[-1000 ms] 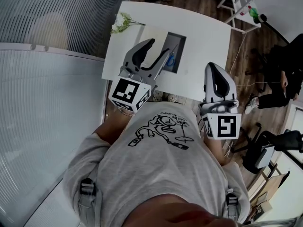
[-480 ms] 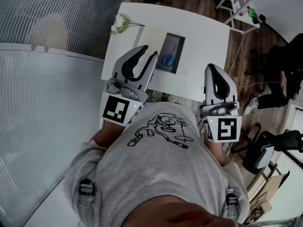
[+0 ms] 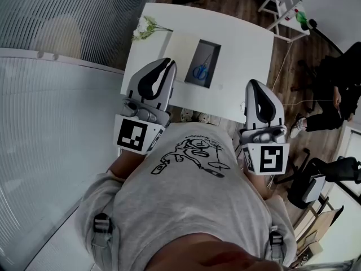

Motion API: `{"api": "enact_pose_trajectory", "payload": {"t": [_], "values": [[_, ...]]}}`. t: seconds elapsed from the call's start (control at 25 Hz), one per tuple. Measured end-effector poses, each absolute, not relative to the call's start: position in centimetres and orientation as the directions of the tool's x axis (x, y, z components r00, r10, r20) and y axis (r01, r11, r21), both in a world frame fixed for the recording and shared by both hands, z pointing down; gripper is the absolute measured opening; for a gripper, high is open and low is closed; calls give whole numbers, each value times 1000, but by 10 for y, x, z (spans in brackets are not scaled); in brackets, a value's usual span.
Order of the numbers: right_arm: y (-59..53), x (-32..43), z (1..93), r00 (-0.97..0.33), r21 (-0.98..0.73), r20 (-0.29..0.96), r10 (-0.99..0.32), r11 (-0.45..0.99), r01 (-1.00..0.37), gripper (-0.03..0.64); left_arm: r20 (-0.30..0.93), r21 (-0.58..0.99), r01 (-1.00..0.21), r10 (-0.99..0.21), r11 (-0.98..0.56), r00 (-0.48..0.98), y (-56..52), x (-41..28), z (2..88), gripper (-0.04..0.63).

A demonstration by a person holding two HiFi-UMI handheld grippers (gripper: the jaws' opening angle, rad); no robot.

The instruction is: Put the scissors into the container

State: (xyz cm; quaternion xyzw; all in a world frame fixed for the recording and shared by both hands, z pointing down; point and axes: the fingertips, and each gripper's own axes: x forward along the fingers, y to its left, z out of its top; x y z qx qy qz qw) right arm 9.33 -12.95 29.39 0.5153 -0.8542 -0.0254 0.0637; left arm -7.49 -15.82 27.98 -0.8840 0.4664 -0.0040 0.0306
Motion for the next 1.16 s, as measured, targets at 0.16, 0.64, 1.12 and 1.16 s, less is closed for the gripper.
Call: {"api": "enact_pose_trajectory", "payload": {"t": [0.16,0.64,1.12,1.16], "values": [[-128,92,293,-461,121,87,-883,469,-875,5,-21,-55,-825,-825,-563,564,-158,-76,281,32],[-127,91,291,-455,128,88,-886,463,-877,5,-19,-57,-818,-819,-572,574,-158,-74,280,32],[-132,92,292,-454,129,89,-886,462,-877,5,-9,-57,-818,-819,-573,574,-162,-72,281,32],[-132,92,291,-454,128,90,-886,463,-877,5,-8,-57,-818,-819,-572,574,-162,-72,281,32]]}}
